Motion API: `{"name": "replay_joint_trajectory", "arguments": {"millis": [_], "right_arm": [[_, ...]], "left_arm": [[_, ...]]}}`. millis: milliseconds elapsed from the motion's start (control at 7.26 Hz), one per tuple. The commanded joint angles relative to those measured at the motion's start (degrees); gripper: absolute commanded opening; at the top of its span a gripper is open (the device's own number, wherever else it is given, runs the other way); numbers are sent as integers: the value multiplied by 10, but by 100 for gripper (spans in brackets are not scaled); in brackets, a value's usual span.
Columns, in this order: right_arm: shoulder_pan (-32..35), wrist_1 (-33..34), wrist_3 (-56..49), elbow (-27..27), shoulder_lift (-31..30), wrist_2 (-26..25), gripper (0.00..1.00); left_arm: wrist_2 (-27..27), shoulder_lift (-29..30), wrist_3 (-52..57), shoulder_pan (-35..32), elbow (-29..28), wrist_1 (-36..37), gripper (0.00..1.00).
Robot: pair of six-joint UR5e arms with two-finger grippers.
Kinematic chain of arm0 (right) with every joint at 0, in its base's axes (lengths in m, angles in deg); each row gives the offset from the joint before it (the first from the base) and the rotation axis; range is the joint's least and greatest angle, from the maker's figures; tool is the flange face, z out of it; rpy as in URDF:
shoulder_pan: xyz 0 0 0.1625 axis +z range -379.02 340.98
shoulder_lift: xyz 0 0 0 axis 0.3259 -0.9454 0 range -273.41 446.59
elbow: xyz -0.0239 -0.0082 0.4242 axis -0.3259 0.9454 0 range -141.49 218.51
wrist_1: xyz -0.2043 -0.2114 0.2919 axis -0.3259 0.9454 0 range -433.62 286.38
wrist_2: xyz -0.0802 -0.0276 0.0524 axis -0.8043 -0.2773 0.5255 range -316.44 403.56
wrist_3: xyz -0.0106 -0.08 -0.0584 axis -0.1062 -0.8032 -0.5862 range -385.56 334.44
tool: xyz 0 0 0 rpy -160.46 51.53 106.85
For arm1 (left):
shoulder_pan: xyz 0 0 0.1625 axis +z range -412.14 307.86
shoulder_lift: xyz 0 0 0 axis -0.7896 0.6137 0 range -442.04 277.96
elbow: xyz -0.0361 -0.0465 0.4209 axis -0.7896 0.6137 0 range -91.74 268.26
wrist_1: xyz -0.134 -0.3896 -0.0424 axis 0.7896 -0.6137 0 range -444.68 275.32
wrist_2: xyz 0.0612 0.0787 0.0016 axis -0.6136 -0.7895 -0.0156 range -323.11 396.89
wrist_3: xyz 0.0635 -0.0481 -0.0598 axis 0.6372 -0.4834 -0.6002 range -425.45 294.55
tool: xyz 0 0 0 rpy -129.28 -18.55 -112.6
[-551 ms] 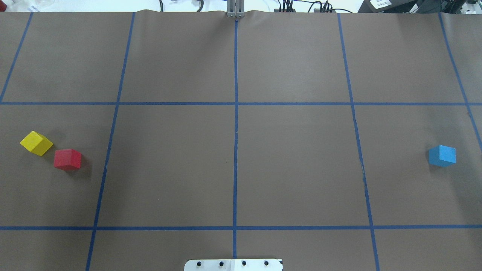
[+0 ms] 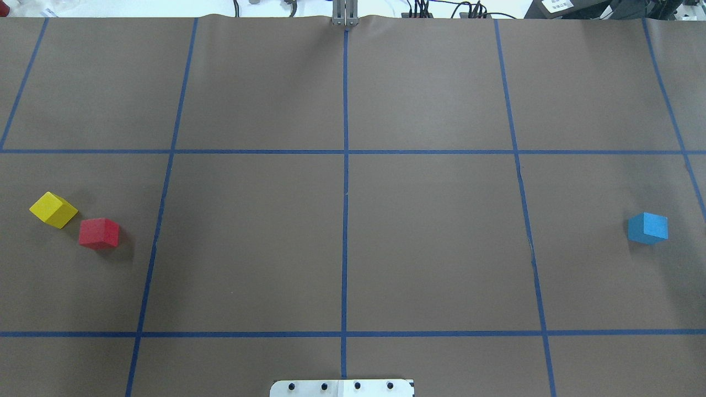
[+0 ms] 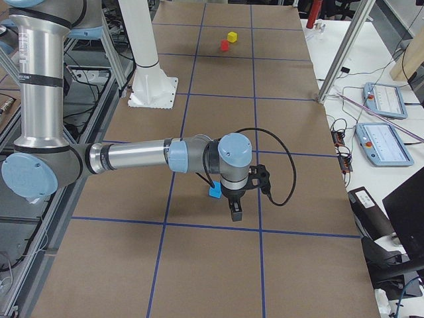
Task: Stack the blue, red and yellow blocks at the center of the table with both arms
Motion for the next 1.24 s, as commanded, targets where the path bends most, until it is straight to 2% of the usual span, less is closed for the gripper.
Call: {"name": "replay_joint_trajectory", "arguments": {"millis": [0, 138, 275, 413, 551, 689, 826, 964, 1102], "right_arm": [[1, -106, 25, 11, 17, 4, 100], [1, -121, 117, 9, 9, 5, 100], [1, -176, 148, 9, -25, 12, 100], [0, -278, 191, 9, -46, 12, 100], [-40, -315, 326, -10, -61, 14, 100], [-94, -330, 432, -30, -66, -14, 100], [-168, -336, 541, -75, -88, -80, 100], [-245, -336, 623, -123, -124, -167, 100], [-333, -355, 696, -132, -149, -259, 100]], "left_arm": [[-1, 34, -4, -1, 9, -2, 100], [-1, 63, -4, -1, 4, -1, 100], [-1, 67, -4, -1, 8, -9, 100], [-10, 86, -4, -1, -6, -63, 100], [-10, 90, -7, 0, -15, -99, 100], [-8, 90, -6, 1, -15, -100, 100], [-7, 90, -5, 1, -15, -101, 100], [-7, 90, -5, 1, -15, -101, 100], [-7, 90, -5, 1, -15, -101, 100]]}}
